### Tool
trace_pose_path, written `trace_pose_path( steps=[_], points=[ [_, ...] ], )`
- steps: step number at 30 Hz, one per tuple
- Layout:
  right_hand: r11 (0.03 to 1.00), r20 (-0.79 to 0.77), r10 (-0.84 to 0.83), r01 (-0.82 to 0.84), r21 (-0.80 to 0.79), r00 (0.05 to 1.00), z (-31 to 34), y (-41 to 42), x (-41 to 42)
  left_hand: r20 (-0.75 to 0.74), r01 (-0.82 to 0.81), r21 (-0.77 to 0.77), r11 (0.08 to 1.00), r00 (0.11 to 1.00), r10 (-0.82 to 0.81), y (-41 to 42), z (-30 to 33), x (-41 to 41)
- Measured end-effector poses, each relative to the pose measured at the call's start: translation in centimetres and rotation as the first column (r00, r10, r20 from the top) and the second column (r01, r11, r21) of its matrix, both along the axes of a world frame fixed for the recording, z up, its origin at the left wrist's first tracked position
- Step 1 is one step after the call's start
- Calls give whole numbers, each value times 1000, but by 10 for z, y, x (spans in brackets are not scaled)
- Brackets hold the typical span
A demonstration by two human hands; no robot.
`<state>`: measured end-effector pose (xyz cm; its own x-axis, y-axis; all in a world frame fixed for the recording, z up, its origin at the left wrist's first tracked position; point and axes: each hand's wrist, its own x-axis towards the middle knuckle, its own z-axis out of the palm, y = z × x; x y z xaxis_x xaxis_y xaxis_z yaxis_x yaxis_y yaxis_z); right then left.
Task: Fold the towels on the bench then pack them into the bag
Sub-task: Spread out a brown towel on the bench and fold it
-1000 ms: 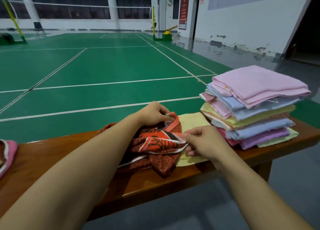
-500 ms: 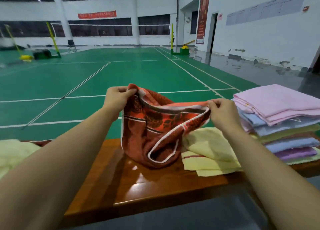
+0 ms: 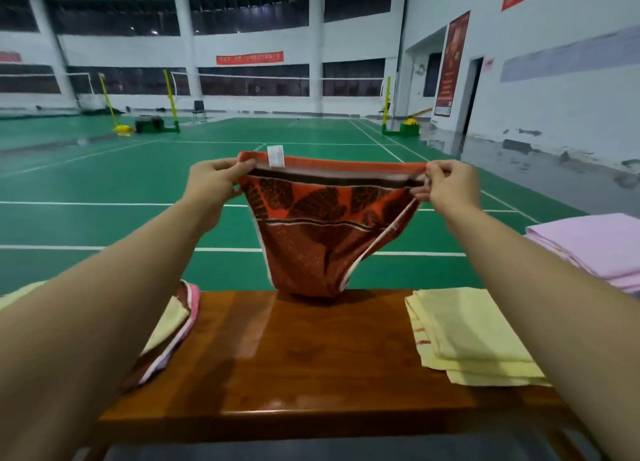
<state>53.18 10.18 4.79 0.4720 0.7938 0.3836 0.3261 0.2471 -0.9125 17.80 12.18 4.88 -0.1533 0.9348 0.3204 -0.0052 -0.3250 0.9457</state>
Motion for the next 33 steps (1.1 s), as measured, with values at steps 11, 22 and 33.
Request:
trace_pose_path(
  steps=[11,22,33],
  points=[
    [997,96,-45,51,-64,994,-14,12,-12,44,-118,-52,992,992,120,8,0,5],
    [990,-414,70,-116,-86,908,-14,18,-15,74,-40,-25,999,996,41,-1,12,25],
    [998,-17,-59,58,-26,998,-15,21,-23,-126,-201,86,976,969,211,-4,12,13]
  ],
)
